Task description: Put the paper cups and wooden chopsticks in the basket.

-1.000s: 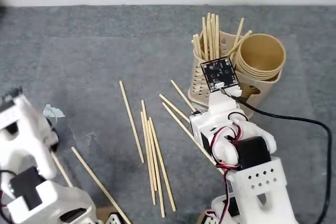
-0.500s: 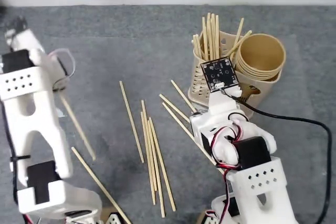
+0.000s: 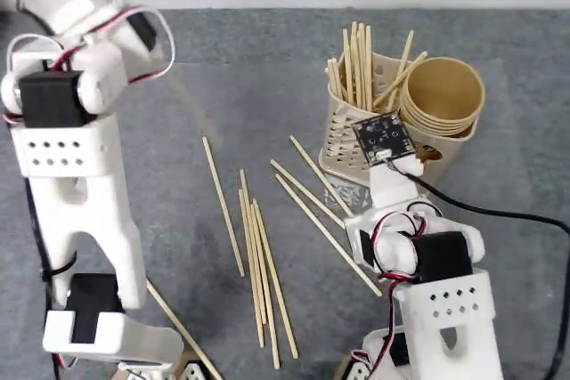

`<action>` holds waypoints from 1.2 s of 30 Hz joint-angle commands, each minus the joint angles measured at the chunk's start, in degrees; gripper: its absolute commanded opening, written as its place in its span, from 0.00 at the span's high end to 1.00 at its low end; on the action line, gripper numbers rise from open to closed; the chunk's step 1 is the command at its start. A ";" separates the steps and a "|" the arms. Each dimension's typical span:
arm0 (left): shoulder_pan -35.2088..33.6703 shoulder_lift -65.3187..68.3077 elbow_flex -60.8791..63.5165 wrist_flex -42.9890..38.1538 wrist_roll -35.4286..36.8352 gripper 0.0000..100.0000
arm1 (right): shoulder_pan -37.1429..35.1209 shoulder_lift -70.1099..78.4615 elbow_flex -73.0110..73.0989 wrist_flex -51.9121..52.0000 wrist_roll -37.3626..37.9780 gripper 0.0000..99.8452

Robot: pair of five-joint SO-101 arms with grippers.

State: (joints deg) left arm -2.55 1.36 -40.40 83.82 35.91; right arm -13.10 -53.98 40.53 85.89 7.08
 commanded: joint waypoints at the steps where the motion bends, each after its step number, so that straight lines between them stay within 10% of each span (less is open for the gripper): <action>1: 3.96 -0.44 -3.82 -8.70 3.08 0.99 | 2.59 -1.54 -0.44 4.09 3.52 0.86; 23: 25.93 -0.62 16.84 -41.93 -1.32 0.99 | 28.26 -1.54 -0.44 -1.98 4.75 0.86; 32: 30.07 -1.05 26.24 -39.56 -16.09 0.97 | 28.09 -1.54 -0.44 -2.24 4.75 0.86; 36: 30.07 -2.02 26.07 -35.69 -15.12 0.81 | 28.00 -1.54 -0.79 -2.33 4.75 0.86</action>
State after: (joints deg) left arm 27.43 1.45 -13.93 46.37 20.53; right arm 14.42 -53.98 40.53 84.66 11.03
